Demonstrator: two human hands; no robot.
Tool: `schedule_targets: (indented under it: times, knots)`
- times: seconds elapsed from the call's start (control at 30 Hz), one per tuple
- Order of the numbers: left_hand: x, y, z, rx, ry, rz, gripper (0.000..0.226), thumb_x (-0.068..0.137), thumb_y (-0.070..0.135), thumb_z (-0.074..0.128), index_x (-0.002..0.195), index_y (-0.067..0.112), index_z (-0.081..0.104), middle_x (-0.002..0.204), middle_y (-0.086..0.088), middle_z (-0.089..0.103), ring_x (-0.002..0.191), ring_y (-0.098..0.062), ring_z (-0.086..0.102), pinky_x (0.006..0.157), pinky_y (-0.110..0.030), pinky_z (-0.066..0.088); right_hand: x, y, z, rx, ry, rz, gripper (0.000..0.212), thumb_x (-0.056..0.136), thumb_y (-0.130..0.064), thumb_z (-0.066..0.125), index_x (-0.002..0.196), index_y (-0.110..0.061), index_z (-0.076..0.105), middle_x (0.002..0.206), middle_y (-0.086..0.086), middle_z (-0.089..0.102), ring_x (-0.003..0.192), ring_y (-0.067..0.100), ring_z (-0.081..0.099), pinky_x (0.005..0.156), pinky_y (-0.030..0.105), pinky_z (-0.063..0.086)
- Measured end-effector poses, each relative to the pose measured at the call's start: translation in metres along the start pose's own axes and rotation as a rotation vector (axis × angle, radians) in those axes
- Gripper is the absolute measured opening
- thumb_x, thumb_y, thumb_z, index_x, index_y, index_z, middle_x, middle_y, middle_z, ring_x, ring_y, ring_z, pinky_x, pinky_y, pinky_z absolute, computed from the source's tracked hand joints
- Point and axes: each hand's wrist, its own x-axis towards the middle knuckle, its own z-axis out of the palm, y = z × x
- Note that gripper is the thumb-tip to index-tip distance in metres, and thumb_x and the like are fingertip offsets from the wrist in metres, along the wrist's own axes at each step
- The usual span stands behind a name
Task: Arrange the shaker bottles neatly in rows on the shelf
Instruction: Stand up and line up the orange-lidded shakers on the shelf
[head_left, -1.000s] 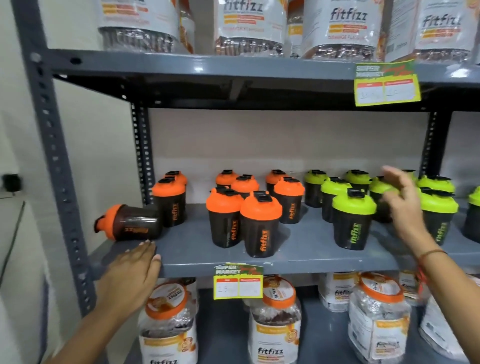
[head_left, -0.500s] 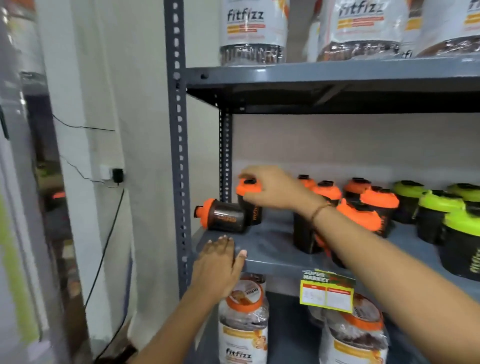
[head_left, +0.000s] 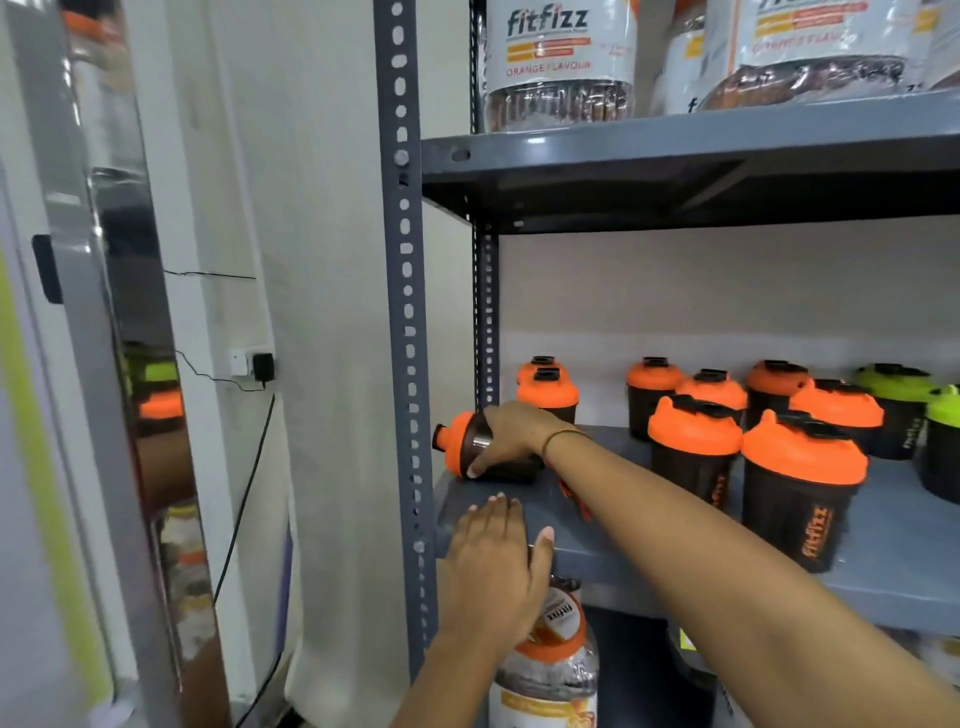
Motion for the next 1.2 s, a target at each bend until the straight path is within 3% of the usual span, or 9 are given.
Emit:
schedule_targets:
  times: [0.2, 0.3, 0.43, 0.5, 0.63, 0.73, 0.93, 1.2]
  knots:
    - [0.0, -0.002, -0.001, 0.006, 0.0, 0.013, 0.076, 0.093, 0.059, 0.005, 0.146, 0.015, 0.039, 0.152, -0.005, 0.042, 0.141, -0.018, 0.034, 0.119, -0.033, 0.011, -0.01, 0.008, -0.001, 0.177, 0.096, 0.016, 0.072, 0.059, -0.063, 0.078, 0.108, -0.013, 0.061, 0.101, 0.004, 0.067, 0.089, 0.022, 0.063, 0.074, 0.035, 0.053]
    - [0.0, -0.001, -0.001, 0.0, -0.01, -0.002, 0.075, 0.093, 0.059, 0.007, 0.146, 0.016, 0.038, 0.152, -0.005, 0.042, 0.141, -0.019, 0.035, 0.119, -0.034, 0.011, -0.024, 0.016, -0.006, 0.459, 0.212, 0.044, 0.077, 0.054, -0.06, 0.081, 0.115, -0.019, 0.057, 0.103, -0.003, 0.064, 0.094, 0.017, 0.061, 0.083, 0.034, 0.054]
    - [-0.001, 0.0, -0.004, -0.001, -0.039, -0.004, 0.073, 0.094, 0.058, 0.008, 0.147, 0.017, 0.037, 0.153, -0.005, 0.04, 0.141, -0.019, 0.035, 0.118, -0.034, 0.013, -0.05, 0.027, -0.01, 0.914, 0.41, 0.067, 0.061, 0.053, -0.045, 0.088, 0.103, -0.032, 0.057, 0.095, -0.015, 0.061, 0.089, 0.002, 0.06, 0.067, 0.015, 0.048]
    - [-0.001, 0.0, -0.005, -0.004, -0.053, 0.006, 0.072, 0.095, 0.058, 0.009, 0.147, 0.016, 0.036, 0.153, -0.005, 0.04, 0.141, -0.019, 0.034, 0.118, -0.034, 0.014, -0.063, 0.03, -0.006, 1.115, 0.492, 0.078, 0.058, 0.049, -0.042, 0.089, 0.098, -0.032, 0.059, 0.101, -0.011, 0.067, 0.088, -0.002, 0.062, 0.063, 0.009, 0.048]
    - [0.0, -0.002, -0.008, -0.009, -0.093, 0.033, 0.072, 0.095, 0.06, 0.013, 0.148, 0.016, 0.033, 0.155, -0.007, 0.036, 0.143, -0.021, 0.032, 0.118, -0.035, 0.014, -0.085, 0.034, 0.016, 1.345, 0.565, 0.104, 0.076, 0.046, -0.045, 0.09, 0.115, -0.033, 0.059, 0.11, -0.011, 0.069, 0.101, 0.005, 0.065, 0.078, 0.017, 0.053]
    - [0.001, -0.003, -0.011, -0.002, -0.148, 0.056, 0.081, 0.091, 0.067, 0.013, 0.15, 0.014, 0.028, 0.158, -0.009, 0.031, 0.145, -0.022, 0.027, 0.119, -0.038, 0.013, -0.099, 0.035, 0.036, 1.372, 0.599, 0.17, 0.089, 0.042, -0.048, 0.091, 0.12, -0.031, 0.053, 0.113, -0.013, 0.065, 0.102, 0.001, 0.062, 0.07, 0.009, 0.049]
    - [0.002, -0.002, -0.015, -0.011, -0.196, 0.056, 0.092, 0.084, 0.076, 0.021, 0.151, 0.013, 0.024, 0.159, -0.01, 0.027, 0.146, -0.023, 0.024, 0.121, -0.039, 0.014, -0.116, 0.033, 0.062, 1.403, 0.58, 0.227, 0.094, 0.044, -0.048, 0.092, 0.122, -0.028, 0.043, 0.12, -0.005, 0.058, 0.113, 0.013, 0.058, 0.094, 0.034, 0.052]
    - [0.002, -0.004, -0.016, -0.015, -0.21, 0.05, 0.099, 0.08, 0.082, 0.021, 0.152, 0.015, 0.022, 0.16, -0.008, 0.025, 0.147, -0.022, 0.023, 0.121, -0.041, 0.015, -0.131, 0.024, 0.058, 1.169, 0.583, 0.225, 0.101, 0.055, -0.053, 0.087, 0.137, -0.023, 0.035, 0.131, -0.003, 0.044, 0.126, 0.018, 0.045, 0.101, 0.034, 0.043]
